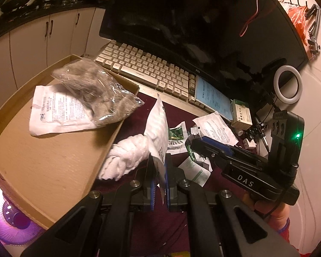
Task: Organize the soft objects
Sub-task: 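Lift both held packets and carry them toward the cardboard tray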
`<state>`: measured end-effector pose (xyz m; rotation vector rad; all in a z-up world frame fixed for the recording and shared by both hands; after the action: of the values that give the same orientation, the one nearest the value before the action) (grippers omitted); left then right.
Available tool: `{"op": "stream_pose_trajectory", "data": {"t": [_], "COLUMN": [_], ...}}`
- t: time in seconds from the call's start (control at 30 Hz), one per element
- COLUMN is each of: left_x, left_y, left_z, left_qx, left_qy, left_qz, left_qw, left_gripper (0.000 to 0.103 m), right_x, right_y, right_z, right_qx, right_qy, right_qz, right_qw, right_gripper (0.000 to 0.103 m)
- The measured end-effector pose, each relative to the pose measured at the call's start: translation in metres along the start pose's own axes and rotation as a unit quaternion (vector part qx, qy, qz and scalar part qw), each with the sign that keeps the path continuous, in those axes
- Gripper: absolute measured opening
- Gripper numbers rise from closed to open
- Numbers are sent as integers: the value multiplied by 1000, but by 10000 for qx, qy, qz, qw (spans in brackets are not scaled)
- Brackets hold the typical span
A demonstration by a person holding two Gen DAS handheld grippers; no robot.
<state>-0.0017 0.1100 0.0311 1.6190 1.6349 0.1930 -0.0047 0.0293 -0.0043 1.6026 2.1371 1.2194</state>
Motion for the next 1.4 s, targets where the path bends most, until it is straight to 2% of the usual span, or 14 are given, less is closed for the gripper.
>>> {"op": "stream_pose_trajectory", "data": {"t": [0.33, 0.6, 0.8, 0.97, 1.17, 1.4], "left_x": [27, 84, 122, 124, 119, 120], "left_y": [11, 19, 19, 18, 11, 6], "left_z": [-23, -42, -33, -25, -21, -14], "left_qx": [-141, -254, -50, 70, -1, -35], "left_qy": [-86, 32, 10, -11, 67, 268], "left_qz": [-63, -343, -729, -815, -999, -1216], "left_qw": [9998, 9991, 9973, 9966, 9950, 9922], "left_gripper": [7, 7, 7, 7, 7, 7], "right_x": [21, 47, 74, 85, 91, 105], "right_y": [7, 34, 49, 48, 51, 58], "right_z": [9, 26, 45, 51, 53, 63], "right_qx": [-97, -136, -141, -172, -69, 125], "right_qy": [57, 48, 87, 161, 199, 436], "right_qz": [78, -52, -230, -274, -635, -953], "right_qw": [9999, 9999, 9996, 9993, 9978, 9944], "right_gripper": [30, 30, 30, 30, 30, 30]}}
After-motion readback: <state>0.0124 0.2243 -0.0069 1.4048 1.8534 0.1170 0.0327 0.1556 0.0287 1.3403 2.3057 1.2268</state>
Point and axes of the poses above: each gripper's, at about its wrist camera, not at the fingertips, and z roughly the way its jaws point, x to its left, y to its top, the point moved 9 cm from there along z, roughly the way its jaws point, and after that the axes turned 3 degrees about -x, right-handed, at the moved point
